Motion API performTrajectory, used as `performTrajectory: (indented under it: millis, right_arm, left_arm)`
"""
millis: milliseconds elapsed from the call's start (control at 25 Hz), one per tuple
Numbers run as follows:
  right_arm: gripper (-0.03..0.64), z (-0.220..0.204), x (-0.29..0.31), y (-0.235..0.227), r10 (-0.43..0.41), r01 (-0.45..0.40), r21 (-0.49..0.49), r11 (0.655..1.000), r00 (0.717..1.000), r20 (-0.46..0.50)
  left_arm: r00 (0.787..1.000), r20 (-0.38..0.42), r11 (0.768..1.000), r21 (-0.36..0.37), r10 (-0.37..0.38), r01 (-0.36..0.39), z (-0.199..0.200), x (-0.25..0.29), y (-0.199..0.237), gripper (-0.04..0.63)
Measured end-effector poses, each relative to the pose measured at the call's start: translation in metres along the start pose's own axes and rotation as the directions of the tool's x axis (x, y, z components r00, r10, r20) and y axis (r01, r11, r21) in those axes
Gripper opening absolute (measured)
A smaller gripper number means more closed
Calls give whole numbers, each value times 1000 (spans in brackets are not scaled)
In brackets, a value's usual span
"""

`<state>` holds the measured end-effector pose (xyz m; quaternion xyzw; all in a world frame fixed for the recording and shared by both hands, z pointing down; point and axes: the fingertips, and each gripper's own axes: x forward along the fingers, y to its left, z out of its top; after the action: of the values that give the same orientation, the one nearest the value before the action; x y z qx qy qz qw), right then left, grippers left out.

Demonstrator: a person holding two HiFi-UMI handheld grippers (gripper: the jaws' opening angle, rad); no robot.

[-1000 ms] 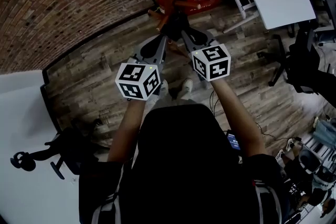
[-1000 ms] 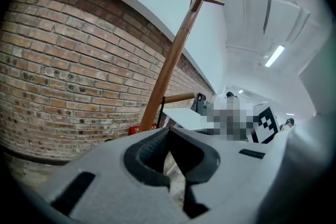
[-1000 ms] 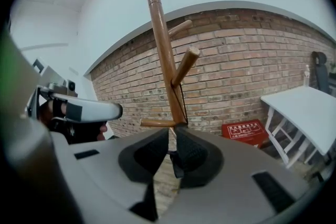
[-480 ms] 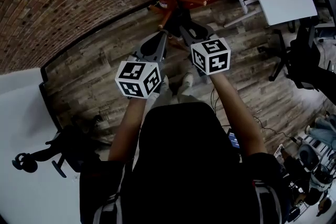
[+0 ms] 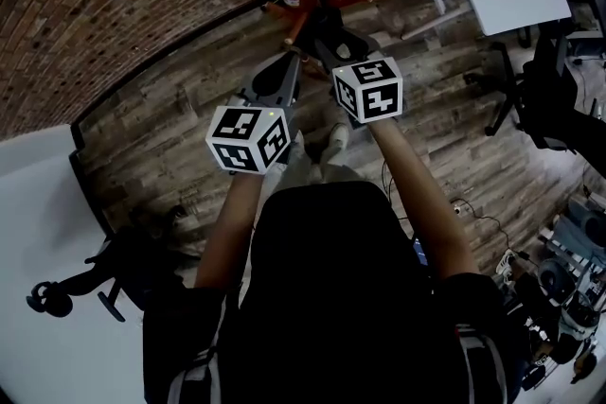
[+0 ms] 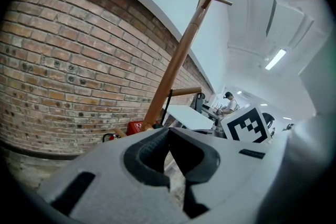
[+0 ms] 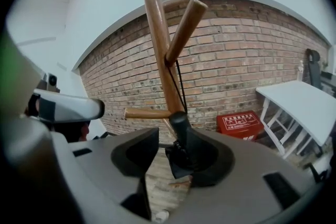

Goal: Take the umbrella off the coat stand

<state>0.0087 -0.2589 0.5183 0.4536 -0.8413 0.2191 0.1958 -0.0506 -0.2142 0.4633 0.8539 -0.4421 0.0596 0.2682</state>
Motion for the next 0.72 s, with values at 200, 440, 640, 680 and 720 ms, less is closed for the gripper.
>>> performTrajectory:
  millis: [200, 440, 640, 680, 720]
  right_arm:
    - [168, -5, 7, -3, -29, 29, -7, 1000, 999, -15]
    - [181, -5, 17, -6, -45, 45, -2, 999, 999, -23]
    - [187, -6, 25, -10, -62, 62, 7, 998, 998, -31]
    - [191, -7, 27, -11, -66, 66, -1, 998, 997, -38]
    - [195, -8, 29, -12, -73, 73, -10, 997, 996, -43]
  left_arm:
    - [1000, -6, 1000, -2, -4, 4, -3, -2, 0, 18]
    - [1000, -2, 1000, -10, 7, -7, 0, -4, 7, 18]
    - [1000, 0, 1000, -16, 19, -19, 0, -6, 11, 18]
    - [1000, 0, 1000, -19, 22, -22, 0, -7, 12, 18]
    - [1000, -1, 999, -21, 25, -25, -1, -7, 13, 18]
